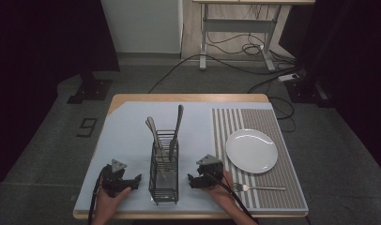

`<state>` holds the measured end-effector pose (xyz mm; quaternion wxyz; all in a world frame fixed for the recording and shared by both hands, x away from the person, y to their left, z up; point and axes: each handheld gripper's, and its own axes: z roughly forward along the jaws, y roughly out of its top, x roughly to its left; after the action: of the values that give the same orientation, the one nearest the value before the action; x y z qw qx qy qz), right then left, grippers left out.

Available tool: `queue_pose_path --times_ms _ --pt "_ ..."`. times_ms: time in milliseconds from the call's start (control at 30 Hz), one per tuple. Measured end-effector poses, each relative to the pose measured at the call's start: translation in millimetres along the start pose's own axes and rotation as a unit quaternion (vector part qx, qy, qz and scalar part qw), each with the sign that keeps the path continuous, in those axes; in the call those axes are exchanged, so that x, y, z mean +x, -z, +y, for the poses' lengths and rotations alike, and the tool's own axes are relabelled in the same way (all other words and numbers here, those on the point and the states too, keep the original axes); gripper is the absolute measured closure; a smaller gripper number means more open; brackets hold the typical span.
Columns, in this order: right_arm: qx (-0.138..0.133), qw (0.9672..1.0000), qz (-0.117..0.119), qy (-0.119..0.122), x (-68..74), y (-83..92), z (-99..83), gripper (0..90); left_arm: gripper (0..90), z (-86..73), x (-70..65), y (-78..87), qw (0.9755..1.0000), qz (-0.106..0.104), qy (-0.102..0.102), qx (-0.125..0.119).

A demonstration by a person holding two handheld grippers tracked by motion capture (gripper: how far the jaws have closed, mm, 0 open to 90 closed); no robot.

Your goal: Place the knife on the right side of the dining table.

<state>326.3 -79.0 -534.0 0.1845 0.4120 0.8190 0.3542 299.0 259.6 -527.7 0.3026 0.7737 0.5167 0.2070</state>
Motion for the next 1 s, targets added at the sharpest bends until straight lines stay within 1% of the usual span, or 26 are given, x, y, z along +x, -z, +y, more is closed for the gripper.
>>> queue_pose_path --times_ms 100,133,200,267,333,433,467,500,533,567,600,700,767,800,833,867,900,1000 --pt "0.0 1.0 0.005 -0.001 -0.5 0.3 0.1 9.8 8.5 0.0 0.0 0.0 1.0 0.0 0.0 0.0" --pt "-0.003 0.9999 0.007 0.006 0.0 0.9 -0.1 12.6 8.5 0.0 0.0 0.0 1.0 0.0 0.0 0.0" --pt "-0.008 0.9999 0.002 0.013 1.7 1.6 -0.3 12.7 8.5 0.0 -0.1 0.0 1.0 0.0 0.0 0.0" --pt "-0.009 0.9998 0.0 0.016 2.5 1.8 -0.4 13.0 8.6 0.0 -0.1 0.0 1.0 0.0 0.0 0.0" --pt "-0.012 0.9999 -0.008 0.009 4.7 2.8 0.0 15.8 8.6 0.0 -0.1 0.0 1.0 0.0 0.0 0.0" --pt "-0.017 0.9998 -0.009 0.004 5.0 4.5 1.4 16.1 8.6 0.0 0.0 0.0 1.0 0.0 0.0 0.0" --pt "-0.027 0.9996 0.001 -0.009 2.9 9.1 4.1 18.1 8.5 0.0 -0.1 0.0 1.0 0.0 0.0 0.0" --pt "-0.035 0.9993 0.005 -0.012 1.5 11.3 5.5 19.1 8.6 0.0 -0.1 0.0 1.0 0.0 0.0 0.0" --pt "-0.035 0.9993 0.005 -0.012 1.5 11.3 5.5 19.1 8.6 0.0 -0.1 0.0 1.0 0.0 0.0 0.0" --pt "-0.044 0.9989 0.006 -0.017 -0.2 15.0 7.8 20.1 8.6 0.0 -0.1 0.1 1.0 0.0 0.0 0.0" --pt "-0.065 0.9976 0.011 -0.022 -6.6 23.5 14.4 20.7 8.6 0.0 -0.1 0.1 1.0 0.0 0.0 0.0" --pt "-0.087 0.9947 0.031 -0.046 -16.7 32.6 23.5 22.6 8.6 0.0 -0.1 0.1 1.0 0.0 0.0 0.0" --pt "-0.104 0.9917 0.041 -0.063 -23.2 38.1 31.2 23.9 8.6 0.0 -0.1 0.1 1.0 0.0 0.0 0.0" --pt "-0.111 0.9908 0.043 -0.063 -26.0 41.3 36.4 24.2 8.6 0.0 -0.1 0.1 1.0 0.0 0.0 0.0" --pt "-0.111 0.9908 0.043 -0.063 -26.0 41.3 36.4 24.2 8.6 0.0 -0.1 0.1 1.0 0.0 0.0 0.0" --pt "-0.117 0.9903 0.044 -0.06 -27.7 43.9 40.5 24.3 8.6 0.0 -0.2 0.0 1.0 0.0 0.001 -0.001" --pt "-0.126 0.9893 0.045 -0.058 -30.0 49.0 49.0 24.7 8.6 0.0 -0.2 0.0 1.0 0.0 0.0 -0.001" --pt "-0.144 0.9868 0.05 -0.056 -31.8 56.6 61.7 28.6 8.5 0.0 -0.1 0.0 1.0 0.001 0.0 -0.001"
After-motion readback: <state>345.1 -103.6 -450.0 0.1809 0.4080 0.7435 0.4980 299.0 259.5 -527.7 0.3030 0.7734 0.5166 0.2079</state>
